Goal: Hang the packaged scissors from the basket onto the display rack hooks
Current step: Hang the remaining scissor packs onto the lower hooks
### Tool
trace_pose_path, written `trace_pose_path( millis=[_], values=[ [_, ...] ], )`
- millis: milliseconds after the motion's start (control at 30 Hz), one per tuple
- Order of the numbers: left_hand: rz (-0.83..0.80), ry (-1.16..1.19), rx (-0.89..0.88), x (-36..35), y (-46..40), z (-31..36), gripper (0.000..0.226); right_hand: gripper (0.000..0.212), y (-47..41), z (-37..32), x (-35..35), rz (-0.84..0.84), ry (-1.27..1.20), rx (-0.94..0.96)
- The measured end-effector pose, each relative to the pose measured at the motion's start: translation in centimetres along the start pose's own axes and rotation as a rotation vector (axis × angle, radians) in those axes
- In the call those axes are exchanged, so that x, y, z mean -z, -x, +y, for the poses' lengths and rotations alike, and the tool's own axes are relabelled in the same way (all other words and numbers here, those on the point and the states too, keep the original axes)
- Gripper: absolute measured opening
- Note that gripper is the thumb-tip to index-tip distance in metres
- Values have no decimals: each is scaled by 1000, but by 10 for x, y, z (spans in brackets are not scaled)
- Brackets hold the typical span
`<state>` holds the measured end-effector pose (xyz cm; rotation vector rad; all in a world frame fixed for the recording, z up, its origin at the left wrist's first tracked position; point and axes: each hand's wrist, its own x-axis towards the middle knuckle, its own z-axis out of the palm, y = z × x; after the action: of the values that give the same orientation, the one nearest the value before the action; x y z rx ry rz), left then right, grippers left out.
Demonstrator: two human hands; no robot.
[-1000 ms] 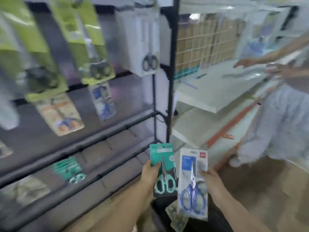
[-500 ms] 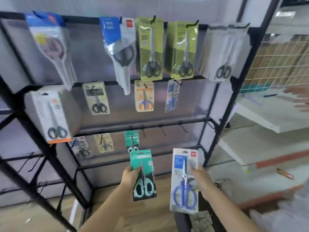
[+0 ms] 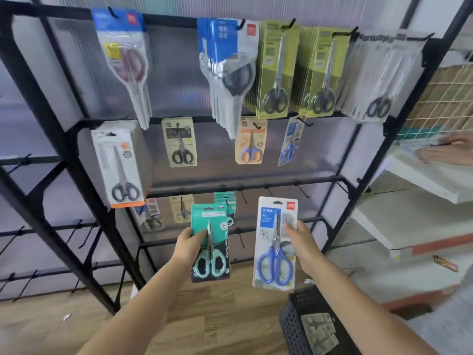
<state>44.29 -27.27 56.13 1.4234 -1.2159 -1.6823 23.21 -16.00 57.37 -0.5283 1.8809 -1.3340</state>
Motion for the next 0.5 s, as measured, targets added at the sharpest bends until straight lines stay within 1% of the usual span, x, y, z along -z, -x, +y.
trace_pose_path(
  millis=[133,300,400,500],
  values=[
    [-8,-26,33,-13,-8,-13,14,17,-11,21,3,3,17,-35],
    [-14,1,55,-57,-25,-20,15,15,-48,31,19,-15,23,-41],
    [-4,1,62,-89,-38,-13,13,19,-83,22,37,-7,54,-34],
    [7,6,13,-119,-52,7,4,19,-123,-10,54,42,82,70]
  ],
)
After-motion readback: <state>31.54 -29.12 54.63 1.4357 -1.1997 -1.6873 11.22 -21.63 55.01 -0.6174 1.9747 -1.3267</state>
